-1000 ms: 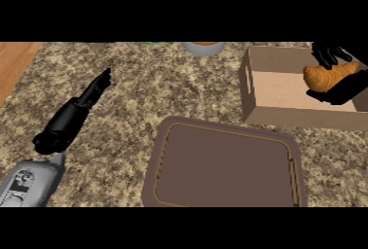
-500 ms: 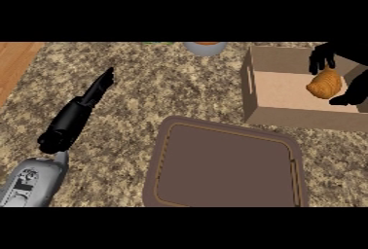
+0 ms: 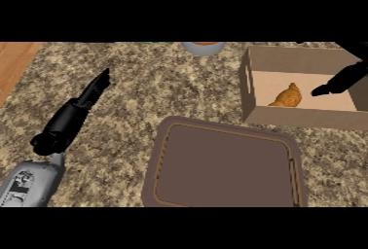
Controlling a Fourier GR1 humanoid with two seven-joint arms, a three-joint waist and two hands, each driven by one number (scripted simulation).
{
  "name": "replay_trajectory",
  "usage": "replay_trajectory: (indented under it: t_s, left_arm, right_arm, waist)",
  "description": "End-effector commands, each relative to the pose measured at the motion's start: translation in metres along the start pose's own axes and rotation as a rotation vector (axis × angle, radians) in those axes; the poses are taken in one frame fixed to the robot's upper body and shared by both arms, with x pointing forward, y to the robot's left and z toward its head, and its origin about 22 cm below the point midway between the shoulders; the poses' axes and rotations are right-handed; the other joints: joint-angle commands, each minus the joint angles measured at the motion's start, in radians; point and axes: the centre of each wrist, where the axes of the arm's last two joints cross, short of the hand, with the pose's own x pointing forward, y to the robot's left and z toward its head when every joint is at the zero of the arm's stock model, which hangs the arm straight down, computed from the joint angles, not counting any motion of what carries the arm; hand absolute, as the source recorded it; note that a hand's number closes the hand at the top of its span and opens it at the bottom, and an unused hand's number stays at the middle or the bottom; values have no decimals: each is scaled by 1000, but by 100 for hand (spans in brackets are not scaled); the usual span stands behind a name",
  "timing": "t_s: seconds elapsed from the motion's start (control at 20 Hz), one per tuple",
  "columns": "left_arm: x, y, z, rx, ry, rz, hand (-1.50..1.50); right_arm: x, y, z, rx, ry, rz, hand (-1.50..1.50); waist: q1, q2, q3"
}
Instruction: Pick the croissant from the tray and place it in the cardboard box
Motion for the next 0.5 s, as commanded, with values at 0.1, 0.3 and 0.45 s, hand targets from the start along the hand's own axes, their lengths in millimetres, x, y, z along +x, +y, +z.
replay_trajectory:
  t_s: [0.1, 0.3, 0.45]
  left_arm:
    - [7, 1, -6, -8, -13, -13, 0]
    - [9, 0, -3, -19, -16, -8, 0]
    - [4, 2, 1, -29, -36, -6, 0]
  right_arm:
    - [-22, 5, 9, -174, -94, -542, -150]
    - [-26, -16, 28, -261, 3, -660, -150]
    - [-26, -30, 45, -339, 8, -671, -150]
  waist:
    - [4, 6, 1]
    - [18, 7, 0]
    - [38, 20, 2]
